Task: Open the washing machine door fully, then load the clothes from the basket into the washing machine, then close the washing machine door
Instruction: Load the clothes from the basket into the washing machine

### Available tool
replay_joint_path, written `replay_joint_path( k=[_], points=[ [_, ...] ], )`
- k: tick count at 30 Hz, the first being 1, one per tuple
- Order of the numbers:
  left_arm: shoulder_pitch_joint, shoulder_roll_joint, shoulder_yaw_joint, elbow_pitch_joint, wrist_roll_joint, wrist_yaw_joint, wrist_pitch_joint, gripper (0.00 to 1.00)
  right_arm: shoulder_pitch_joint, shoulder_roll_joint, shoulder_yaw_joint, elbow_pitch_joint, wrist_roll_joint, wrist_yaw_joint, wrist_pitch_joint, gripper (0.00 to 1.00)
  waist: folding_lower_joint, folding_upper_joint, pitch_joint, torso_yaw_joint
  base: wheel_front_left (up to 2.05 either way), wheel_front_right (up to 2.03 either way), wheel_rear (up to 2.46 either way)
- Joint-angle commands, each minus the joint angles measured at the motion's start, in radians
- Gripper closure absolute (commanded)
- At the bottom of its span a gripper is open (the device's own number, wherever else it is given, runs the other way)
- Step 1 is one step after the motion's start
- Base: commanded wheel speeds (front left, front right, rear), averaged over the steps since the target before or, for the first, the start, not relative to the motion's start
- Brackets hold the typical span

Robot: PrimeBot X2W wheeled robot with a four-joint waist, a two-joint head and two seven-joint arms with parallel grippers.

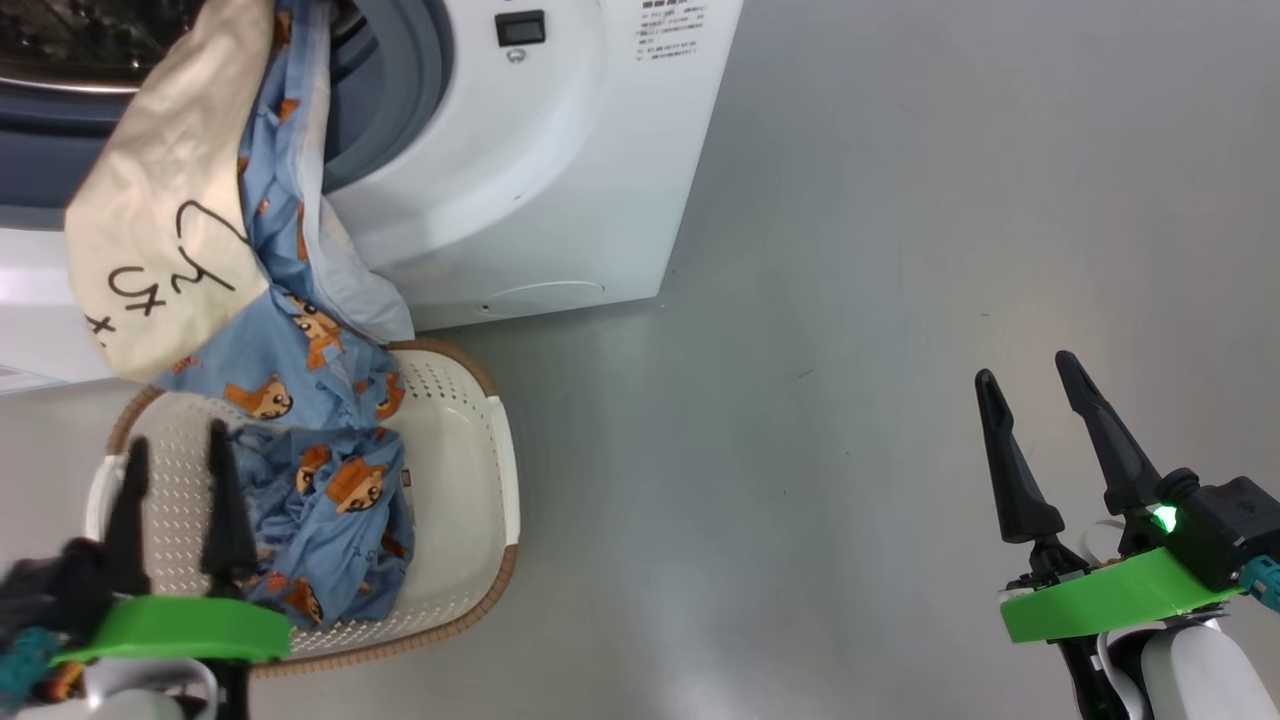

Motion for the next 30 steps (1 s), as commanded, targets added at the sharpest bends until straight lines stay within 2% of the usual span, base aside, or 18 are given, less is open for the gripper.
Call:
replay_joint_path(
  k=[1, 9, 20, 30],
  points=[
    [0.015, 0.015, 0.016, 0.002, -0.006, -0.003, -0.005, 0.0, 0.007, -0.01, 0.019, -0.024, -0.001, 0.001, -0.005, 0.0, 0.0, 0.0, 0.004, -0.002, 0.0, 0.0, 0.0],
    [-0.046, 0.012, -0.056, 0.181, -0.02, -0.003, -0.005, 0.0, -0.005, -0.003, 0.019, -0.027, -0.004, 0.001, -0.005, 0.0, 0.0, 0.0, 0.027, -0.004, 0.0, 0.0, 0.0],
    [-0.284, 0.019, -0.104, 0.483, -0.016, -0.003, -0.005, 0.0, -0.048, 0.009, 0.036, -0.038, -0.01, 0.001, -0.005, 0.0, 0.0, 0.0, 0.1, -0.02, 0.0, 0.0, 0.0],
    [-0.45, 0.051, -0.162, 0.632, -0.055, -0.003, -0.005, 0.0, -0.071, 0.013, 0.043, -0.046, -0.012, 0.001, -0.005, 0.0, 0.0, 0.0, 0.151, -0.046, 0.0, 0.0, 0.0]
  ],
)
